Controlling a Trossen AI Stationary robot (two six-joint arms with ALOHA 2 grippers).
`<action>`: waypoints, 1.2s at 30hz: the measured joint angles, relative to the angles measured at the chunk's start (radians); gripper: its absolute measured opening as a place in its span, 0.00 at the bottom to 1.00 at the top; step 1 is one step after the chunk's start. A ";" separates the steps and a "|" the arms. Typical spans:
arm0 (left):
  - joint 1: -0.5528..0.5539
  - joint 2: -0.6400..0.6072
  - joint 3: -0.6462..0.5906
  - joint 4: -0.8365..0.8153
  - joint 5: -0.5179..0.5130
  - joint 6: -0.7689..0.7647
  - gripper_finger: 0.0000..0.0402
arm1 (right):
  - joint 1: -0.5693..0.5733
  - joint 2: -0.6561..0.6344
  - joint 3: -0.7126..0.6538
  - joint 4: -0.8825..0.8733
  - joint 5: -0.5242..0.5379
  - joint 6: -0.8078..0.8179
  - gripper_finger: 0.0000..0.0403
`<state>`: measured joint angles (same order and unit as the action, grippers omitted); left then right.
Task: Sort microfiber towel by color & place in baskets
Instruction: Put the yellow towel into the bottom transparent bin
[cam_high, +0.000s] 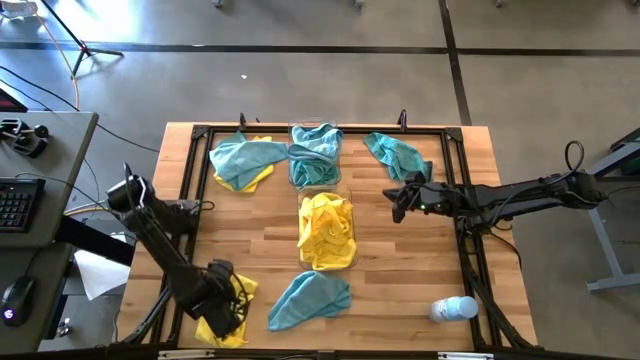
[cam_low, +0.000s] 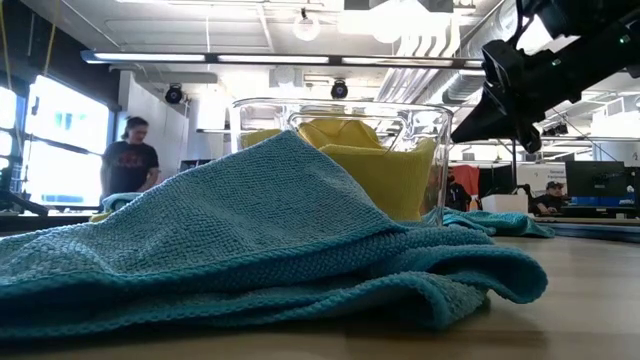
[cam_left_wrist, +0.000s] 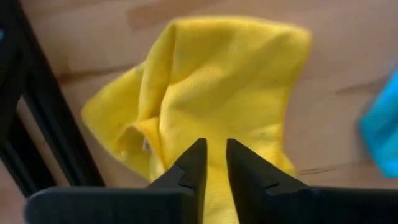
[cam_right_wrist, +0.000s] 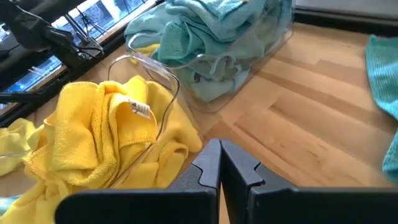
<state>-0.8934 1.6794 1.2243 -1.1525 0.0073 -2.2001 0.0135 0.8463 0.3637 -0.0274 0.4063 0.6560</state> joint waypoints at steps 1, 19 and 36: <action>-0.008 0.011 0.000 0.003 0.013 -0.013 0.15 | 0.000 0.000 0.000 -0.009 -0.004 0.008 0.00; -0.075 0.280 0.006 0.291 0.105 -0.053 0.50 | 0.000 0.000 0.000 -0.100 -0.042 0.070 0.00; 0.026 0.178 0.027 0.206 -0.189 0.137 0.01 | 0.000 0.000 0.000 -0.133 -0.044 0.061 0.00</action>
<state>-0.8677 1.8577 1.2510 -0.9463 -0.1816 -2.0633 0.0135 0.8459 0.3637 -0.1607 0.3622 0.7175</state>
